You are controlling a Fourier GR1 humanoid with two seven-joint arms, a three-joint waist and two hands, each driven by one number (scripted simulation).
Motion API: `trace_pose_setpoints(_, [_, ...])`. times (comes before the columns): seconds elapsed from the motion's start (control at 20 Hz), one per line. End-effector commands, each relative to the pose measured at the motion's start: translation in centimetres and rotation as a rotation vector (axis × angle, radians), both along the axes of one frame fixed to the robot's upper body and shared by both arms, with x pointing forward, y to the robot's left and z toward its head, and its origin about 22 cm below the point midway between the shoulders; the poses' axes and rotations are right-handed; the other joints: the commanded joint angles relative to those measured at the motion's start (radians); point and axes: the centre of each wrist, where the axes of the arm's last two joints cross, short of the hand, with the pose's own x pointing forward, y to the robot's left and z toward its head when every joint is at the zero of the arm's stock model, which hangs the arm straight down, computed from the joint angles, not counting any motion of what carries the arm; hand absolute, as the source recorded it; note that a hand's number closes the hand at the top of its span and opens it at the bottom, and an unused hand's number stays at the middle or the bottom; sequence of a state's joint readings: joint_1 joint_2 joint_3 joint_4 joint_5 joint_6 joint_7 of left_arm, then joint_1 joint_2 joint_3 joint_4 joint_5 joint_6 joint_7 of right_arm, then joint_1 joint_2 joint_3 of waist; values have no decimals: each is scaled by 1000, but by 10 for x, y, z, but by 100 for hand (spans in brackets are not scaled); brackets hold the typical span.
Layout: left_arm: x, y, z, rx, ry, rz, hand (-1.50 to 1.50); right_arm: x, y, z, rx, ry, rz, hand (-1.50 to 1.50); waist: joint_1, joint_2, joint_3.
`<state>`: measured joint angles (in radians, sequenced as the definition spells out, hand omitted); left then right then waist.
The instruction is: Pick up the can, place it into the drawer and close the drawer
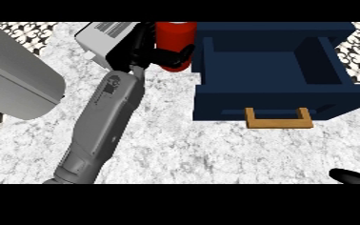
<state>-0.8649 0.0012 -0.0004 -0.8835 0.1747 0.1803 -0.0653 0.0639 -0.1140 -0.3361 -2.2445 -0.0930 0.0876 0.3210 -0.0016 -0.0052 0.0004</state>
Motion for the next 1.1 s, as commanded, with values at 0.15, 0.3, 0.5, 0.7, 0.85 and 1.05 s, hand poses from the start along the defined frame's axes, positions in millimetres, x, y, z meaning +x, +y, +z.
trace_pose_setpoints(0.15, [2, -44, 73, 25, -34, 8, 150, -1, 2, 2, -2, -4, 2, -150, -14, 5, 0])
trace_pose_setpoints(0.3, [3, -60, 106, 73, -50, -15, 150, 1, -1, 4, 14, -1, 5, -150, -14, 5, 0])
trace_pose_setpoints(0.5, [3, -81, 132, 85, -10, -27, 150, -8, 14, 6, 12, 0, 12, -150, -20, 6, 0])
trace_pose_setpoints(0.7, [12, -95, 148, 88, -15, -32, 150, 7, 1, 8, -3, -9, 18, -150, -27, 11, 0])
trace_pose_setpoints(0.85, [12, -111, 152, 121, 8, 0, 150, -4, 6, 1, 3, -38, 18, -150, -47, 12, 1])
trace_pose_setpoints(1.05, [10, -122, 142, 155, 6, -8, 150, 15, 6, 15, -1, -14, 18, -150, -54, 15, 1])
